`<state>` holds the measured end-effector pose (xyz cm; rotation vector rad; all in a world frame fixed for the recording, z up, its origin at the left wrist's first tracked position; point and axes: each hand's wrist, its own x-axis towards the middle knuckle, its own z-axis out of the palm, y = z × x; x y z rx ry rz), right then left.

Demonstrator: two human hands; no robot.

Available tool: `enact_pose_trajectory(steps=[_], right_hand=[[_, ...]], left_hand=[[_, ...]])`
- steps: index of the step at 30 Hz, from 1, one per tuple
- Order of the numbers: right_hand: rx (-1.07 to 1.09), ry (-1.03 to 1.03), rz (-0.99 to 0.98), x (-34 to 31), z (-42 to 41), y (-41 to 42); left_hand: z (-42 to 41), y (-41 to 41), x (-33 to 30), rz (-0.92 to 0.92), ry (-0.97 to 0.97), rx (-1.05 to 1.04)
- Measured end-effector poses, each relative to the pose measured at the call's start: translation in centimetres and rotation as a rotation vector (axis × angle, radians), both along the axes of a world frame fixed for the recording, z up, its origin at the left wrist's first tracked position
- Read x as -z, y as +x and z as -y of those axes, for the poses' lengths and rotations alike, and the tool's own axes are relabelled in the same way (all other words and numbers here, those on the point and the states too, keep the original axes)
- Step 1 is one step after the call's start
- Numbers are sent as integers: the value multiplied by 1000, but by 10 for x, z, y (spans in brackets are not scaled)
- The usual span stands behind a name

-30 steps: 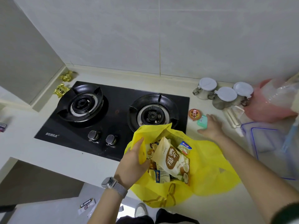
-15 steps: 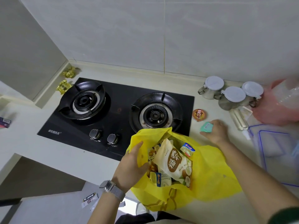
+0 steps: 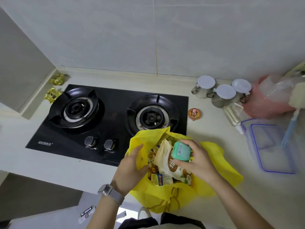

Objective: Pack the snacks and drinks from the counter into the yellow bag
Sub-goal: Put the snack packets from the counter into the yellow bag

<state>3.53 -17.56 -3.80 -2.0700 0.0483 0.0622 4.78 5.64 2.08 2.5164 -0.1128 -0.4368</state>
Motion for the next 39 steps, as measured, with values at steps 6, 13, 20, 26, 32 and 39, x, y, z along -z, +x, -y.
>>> enact_pose_trajectory(steps=[6, 13, 20, 26, 32, 39], right_hand=[[0, -151, -100, 26, -10, 3], [117, -132, -325, 35, -13, 24], [123, -212, -342, 41, -11, 40], [-57, -324, -256, 27, -5, 40], [-175, -145, -72, -25, 17, 48], [52, -595, 345, -15, 55, 130]], left_hand=[[-4, -4, 2, -2, -33, 11], [-9, -3, 4, -13, -31, 24], [-10, -2, 6, -5, -20, 29], [-10, 0, 7, -4, -16, 9], [-9, 1, 8, -11, -23, -12], [-6, 3, 8, -17, -14, -33]])
